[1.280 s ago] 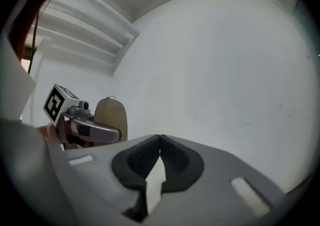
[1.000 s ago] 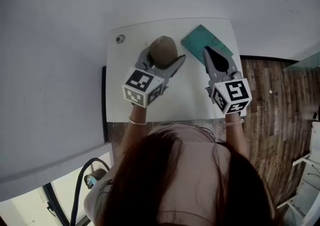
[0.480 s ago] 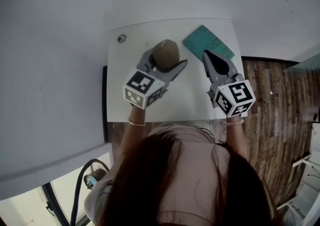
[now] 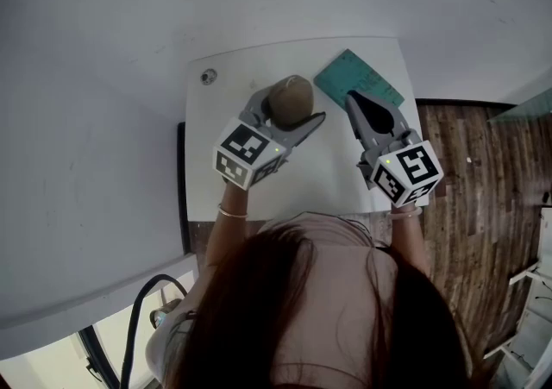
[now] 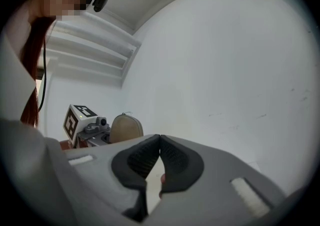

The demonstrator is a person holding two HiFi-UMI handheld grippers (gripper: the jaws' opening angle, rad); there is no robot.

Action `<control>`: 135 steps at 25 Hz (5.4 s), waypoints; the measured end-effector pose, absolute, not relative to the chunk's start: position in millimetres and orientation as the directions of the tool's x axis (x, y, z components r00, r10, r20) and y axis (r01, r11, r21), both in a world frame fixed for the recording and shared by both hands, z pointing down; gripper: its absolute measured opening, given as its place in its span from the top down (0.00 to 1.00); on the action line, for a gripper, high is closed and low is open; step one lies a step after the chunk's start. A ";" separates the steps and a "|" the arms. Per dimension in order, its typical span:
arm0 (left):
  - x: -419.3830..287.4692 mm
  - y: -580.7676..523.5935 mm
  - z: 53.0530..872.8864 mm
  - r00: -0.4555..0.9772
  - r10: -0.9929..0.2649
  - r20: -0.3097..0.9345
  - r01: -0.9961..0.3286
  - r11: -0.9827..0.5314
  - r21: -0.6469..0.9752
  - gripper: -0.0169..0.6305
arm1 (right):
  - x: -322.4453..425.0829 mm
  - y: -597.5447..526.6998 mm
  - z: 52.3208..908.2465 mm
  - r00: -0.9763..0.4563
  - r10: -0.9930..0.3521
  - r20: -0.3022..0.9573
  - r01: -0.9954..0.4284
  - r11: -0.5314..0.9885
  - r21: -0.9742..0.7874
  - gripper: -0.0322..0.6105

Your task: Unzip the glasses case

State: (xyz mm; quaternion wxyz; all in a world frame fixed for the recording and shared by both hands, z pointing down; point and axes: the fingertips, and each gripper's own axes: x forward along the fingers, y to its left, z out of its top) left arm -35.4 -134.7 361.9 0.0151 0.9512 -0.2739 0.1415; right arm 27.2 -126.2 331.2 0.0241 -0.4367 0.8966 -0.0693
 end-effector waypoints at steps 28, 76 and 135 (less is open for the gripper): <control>-6.1 -110.8 382.2 0.860 -0.288 0.422 -0.277 -0.957 -0.088 0.50 | 20.8 -110.8 309.6 -0.750 -0.661 0.010 -0.652 0.738 -0.171 0.92; -0.1 -65.3 403.6 0.832 0.128 0.540 0.126 -0.991 0.041 0.51 | -19.0 -86.2 307.2 -0.967 -0.254 -0.016 -0.248 0.955 -0.162 0.88; -18.8 -77.3 417.4 0.824 0.075 0.561 0.018 -0.994 0.107 0.52 | -10.5 -98.4 339.8 -0.937 -0.333 0.104 -0.341 0.937 -0.076 0.95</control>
